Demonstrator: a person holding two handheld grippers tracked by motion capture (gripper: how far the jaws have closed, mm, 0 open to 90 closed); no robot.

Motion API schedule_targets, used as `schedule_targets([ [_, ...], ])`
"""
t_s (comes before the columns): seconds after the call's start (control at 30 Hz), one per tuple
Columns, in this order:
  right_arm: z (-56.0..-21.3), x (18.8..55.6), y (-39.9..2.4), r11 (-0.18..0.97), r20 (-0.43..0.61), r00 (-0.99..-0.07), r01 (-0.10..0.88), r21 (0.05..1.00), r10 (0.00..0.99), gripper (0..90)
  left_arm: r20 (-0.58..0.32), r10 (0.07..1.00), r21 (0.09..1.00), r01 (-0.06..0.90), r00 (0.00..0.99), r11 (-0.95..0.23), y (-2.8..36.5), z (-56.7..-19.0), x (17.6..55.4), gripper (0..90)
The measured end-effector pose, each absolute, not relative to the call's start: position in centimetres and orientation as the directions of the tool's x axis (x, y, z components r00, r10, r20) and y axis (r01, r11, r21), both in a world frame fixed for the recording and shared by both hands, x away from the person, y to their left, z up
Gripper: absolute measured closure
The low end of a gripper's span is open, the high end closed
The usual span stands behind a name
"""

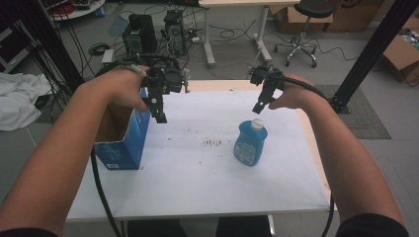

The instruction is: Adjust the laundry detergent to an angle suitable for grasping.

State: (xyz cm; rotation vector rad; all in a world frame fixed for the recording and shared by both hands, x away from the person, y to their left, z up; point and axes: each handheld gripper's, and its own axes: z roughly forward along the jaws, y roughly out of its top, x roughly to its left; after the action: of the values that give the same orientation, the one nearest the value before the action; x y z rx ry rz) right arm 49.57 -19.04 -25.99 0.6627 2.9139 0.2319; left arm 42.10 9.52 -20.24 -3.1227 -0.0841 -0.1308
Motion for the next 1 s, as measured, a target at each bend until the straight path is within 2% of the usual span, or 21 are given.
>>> schedule_targets([
  [1.0, -25.1, 49.7, -18.7, 0.892, -0.121, -0.893, 0.408, 0.196, 0.435, 0.0, 0.096, 0.051, -0.008, 0.052, 0.994, -0.999, 9.3, -19.7, 41.1, 0.1],
])
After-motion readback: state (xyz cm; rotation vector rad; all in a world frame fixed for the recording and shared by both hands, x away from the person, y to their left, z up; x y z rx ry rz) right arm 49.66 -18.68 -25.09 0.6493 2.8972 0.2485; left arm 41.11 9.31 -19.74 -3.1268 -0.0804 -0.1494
